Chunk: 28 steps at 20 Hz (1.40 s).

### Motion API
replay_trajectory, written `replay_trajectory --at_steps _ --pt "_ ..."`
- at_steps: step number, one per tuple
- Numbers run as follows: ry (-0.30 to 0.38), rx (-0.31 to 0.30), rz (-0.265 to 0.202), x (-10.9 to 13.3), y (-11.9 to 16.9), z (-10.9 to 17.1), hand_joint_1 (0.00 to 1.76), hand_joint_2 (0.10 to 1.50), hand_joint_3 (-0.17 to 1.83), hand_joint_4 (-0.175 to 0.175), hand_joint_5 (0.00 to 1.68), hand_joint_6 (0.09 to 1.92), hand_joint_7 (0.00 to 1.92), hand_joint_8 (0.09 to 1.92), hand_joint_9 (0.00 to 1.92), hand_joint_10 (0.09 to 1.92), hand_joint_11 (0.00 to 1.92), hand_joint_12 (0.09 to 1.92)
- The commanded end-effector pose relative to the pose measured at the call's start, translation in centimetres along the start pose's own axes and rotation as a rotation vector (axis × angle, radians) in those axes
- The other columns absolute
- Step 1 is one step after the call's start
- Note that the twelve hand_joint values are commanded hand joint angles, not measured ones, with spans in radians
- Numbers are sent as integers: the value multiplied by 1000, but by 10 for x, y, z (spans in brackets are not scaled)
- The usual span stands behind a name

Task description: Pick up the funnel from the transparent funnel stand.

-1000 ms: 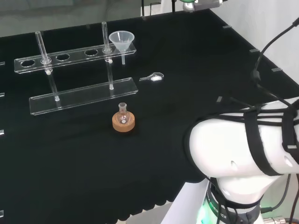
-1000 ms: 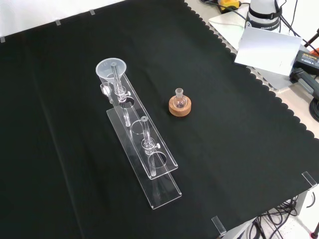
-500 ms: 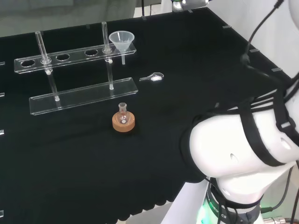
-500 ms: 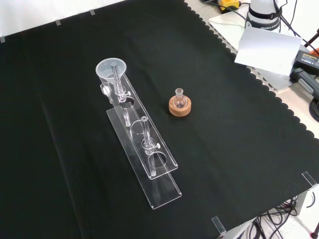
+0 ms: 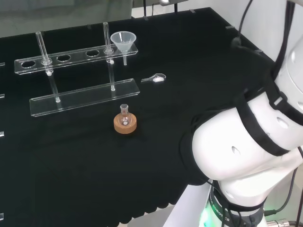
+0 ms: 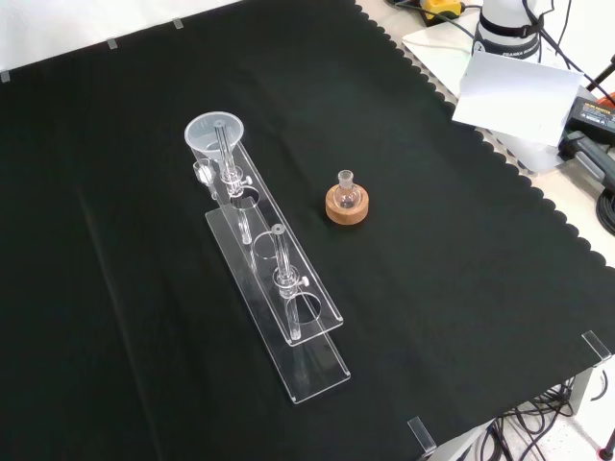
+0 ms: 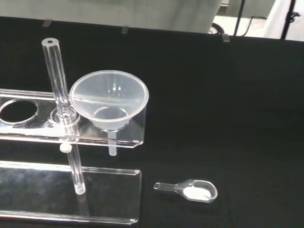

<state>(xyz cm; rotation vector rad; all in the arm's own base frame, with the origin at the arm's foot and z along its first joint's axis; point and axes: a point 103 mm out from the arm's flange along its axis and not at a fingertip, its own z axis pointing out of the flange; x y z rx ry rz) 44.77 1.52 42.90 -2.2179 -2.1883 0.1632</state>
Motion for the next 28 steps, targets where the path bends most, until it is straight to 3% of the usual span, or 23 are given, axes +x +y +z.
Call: replay_trajectory --at_steps 1,8,18,23,28 --pt "11 20 -45 23 22 16 17 1071 374 10 149 87 0 401 121 652 2 1409" --pt "-8 108 -38 29 37 41 164 998 312 8 122 87 0 437 128 688 0 1413" --pt "-10 153 -55 37 64 68 355 891 248 1 134 87 0 477 128 716 0 1421" --pt "-63 229 -62 48 77 76 423 848 223 -6 162 87 0 518 122 724 0 1422" --pt "-118 306 -50 54 88 87 518 807 201 -6 145 87 0 382 79 734 0 1443"
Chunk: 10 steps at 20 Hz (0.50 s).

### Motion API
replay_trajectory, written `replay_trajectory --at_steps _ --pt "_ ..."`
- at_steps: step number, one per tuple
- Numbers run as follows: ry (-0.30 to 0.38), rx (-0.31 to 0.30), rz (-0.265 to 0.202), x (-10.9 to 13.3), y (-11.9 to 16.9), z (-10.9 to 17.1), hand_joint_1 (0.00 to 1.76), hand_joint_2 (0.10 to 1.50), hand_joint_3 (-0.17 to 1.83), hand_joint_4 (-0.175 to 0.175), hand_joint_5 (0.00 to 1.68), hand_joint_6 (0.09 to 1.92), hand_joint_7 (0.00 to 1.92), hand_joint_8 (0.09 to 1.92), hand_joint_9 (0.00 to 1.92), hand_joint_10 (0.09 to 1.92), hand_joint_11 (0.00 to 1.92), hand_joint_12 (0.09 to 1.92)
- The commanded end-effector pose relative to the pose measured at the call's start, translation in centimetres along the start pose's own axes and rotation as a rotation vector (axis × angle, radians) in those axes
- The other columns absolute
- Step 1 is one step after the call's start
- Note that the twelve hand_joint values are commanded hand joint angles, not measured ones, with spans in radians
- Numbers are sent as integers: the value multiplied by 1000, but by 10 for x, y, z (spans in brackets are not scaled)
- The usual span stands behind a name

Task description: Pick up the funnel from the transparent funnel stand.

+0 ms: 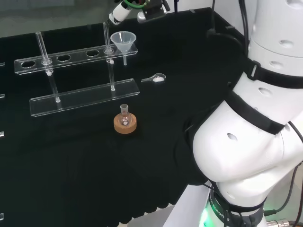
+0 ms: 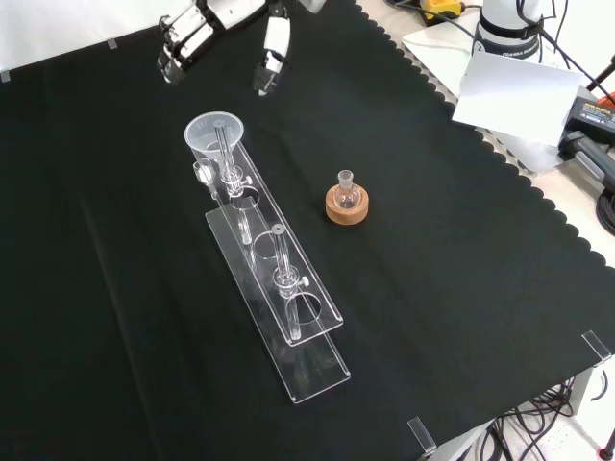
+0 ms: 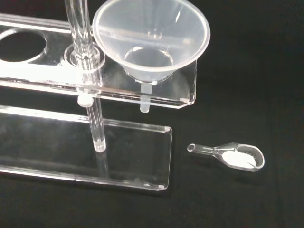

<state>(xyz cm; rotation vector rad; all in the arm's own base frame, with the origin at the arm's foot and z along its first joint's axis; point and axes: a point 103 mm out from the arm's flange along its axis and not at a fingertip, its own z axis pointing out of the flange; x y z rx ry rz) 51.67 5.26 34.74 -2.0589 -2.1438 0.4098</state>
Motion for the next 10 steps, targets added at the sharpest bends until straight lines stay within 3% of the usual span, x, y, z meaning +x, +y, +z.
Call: replay_trajectory --at_steps 1,10 --pt "-81 118 12 12 17 13 533 804 199 -6 137 87 0 350 69 738 0 1450" --pt "-92 184 26 10 32 29 585 788 193 -5 113 87 0 158 1 748 0 1478"
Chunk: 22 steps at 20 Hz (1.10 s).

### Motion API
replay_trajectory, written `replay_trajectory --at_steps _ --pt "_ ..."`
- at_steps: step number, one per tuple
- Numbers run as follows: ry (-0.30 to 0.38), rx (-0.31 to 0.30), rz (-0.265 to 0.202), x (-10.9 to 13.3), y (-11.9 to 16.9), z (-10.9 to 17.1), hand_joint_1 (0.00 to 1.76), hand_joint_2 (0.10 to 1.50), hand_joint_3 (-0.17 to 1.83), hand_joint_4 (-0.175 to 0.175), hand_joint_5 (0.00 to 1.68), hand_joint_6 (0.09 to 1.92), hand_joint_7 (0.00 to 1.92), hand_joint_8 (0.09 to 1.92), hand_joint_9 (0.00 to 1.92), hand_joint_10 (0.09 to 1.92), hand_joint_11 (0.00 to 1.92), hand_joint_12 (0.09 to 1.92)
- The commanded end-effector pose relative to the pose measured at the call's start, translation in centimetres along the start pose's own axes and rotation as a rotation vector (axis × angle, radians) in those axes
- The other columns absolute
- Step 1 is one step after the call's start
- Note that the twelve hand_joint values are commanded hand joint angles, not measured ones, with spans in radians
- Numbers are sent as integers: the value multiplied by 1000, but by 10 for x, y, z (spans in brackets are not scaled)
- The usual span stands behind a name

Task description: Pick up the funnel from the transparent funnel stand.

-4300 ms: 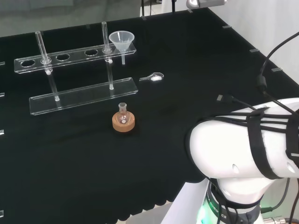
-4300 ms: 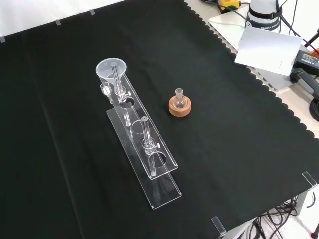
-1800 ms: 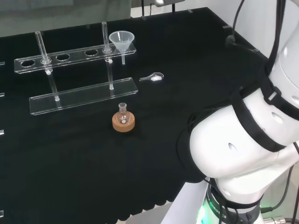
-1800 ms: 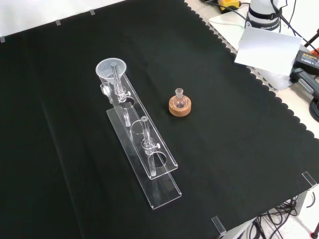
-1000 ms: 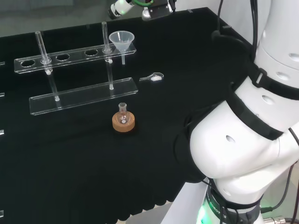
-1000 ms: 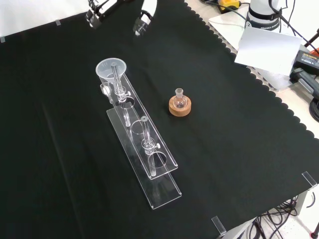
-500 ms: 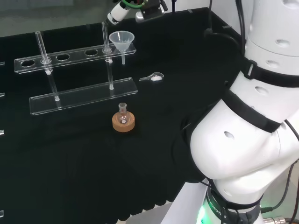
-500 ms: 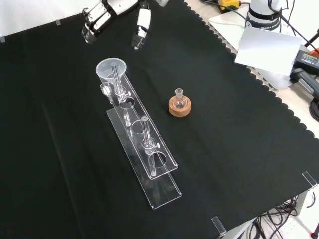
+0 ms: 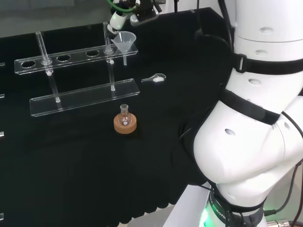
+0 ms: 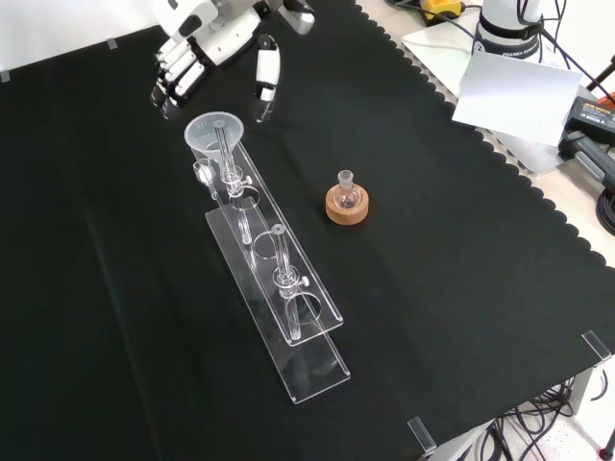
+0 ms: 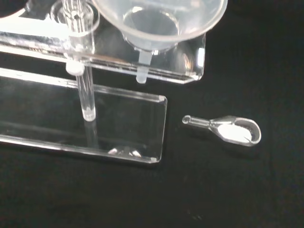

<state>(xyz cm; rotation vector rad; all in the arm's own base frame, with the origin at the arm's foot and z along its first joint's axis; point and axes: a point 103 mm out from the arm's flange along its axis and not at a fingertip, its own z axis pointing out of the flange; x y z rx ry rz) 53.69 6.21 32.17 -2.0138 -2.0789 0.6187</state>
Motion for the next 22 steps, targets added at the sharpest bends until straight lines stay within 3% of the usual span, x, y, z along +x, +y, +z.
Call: replay_trajectory --at_steps 1,11,22 --pt "-23 51 15 0 8 11 591 787 193 -5 111 87 0 140 0 744 0 1480" --pt "-16 78 21 -4 21 22 636 770 193 1 79 87 0 100 0 746 0 1511" --pt "14 85 5 1 32 35 643 746 235 4 99 87 8 225 115 775 65 1519"
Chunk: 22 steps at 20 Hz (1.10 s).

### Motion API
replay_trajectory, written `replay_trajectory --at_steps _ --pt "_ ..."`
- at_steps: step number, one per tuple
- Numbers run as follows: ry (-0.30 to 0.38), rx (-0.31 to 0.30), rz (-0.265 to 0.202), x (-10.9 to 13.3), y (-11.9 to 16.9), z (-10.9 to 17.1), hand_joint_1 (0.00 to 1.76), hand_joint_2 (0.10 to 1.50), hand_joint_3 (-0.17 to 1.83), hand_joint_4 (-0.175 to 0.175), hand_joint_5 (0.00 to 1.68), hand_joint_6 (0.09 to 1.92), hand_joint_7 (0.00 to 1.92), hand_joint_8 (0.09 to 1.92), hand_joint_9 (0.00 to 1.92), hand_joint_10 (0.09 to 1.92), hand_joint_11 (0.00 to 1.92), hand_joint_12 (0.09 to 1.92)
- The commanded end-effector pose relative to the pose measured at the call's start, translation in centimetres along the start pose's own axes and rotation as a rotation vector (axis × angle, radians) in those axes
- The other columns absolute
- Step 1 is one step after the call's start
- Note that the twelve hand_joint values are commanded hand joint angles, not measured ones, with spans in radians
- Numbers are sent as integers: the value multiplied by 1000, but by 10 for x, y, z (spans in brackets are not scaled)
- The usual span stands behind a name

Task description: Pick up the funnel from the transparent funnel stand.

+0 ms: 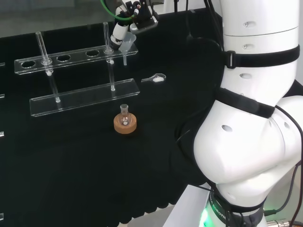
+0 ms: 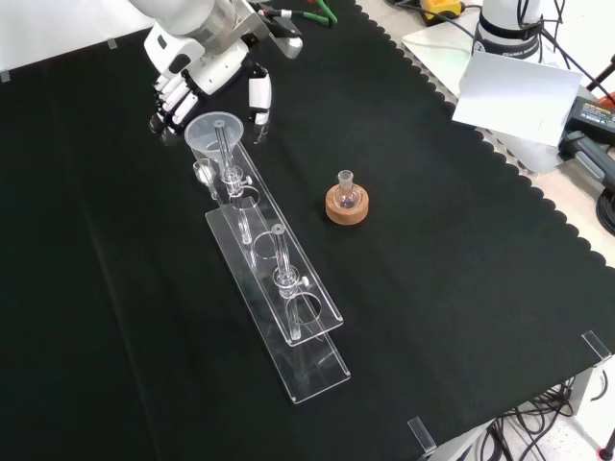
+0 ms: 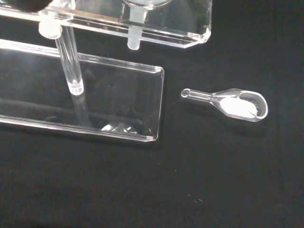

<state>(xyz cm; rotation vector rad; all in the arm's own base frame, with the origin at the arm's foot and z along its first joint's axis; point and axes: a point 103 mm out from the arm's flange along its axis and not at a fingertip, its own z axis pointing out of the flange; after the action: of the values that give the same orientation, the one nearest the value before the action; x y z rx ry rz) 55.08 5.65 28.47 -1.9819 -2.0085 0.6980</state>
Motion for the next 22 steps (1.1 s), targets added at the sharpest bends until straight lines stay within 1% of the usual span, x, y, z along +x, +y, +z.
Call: replay_trajectory --at_steps 1,5,6,8,12,14,18,22 --pt "22 4 -8 2 6 7 642 743 240 4 100 87 4 239 114 773 70 1518" --pt "38 10 -15 0 10 12 630 738 249 6 102 87 0 259 113 778 95 1515" --pt "53 9 -21 -8 10 13 628 737 252 6 102 87 0 263 116 782 106 1512" --pt "63 10 -21 -13 11 14 625 735 255 5 103 87 0 267 125 788 124 1510" --pt "60 8 -18 -15 12 15 624 732 262 4 107 87 0 289 137 792 142 1500" --pt "52 6 -18 -14 13 15 624 729 270 2 116 87 0 322 168 785 151 1495" --pt "41 -1 -26 -3 15 16 625 719 293 -2 131 87 0 440 262 741 167 1487" --pt "30 1 -28 -1 16 18 625 712 309 -5 138 87 0 510 336 718 176 1485"
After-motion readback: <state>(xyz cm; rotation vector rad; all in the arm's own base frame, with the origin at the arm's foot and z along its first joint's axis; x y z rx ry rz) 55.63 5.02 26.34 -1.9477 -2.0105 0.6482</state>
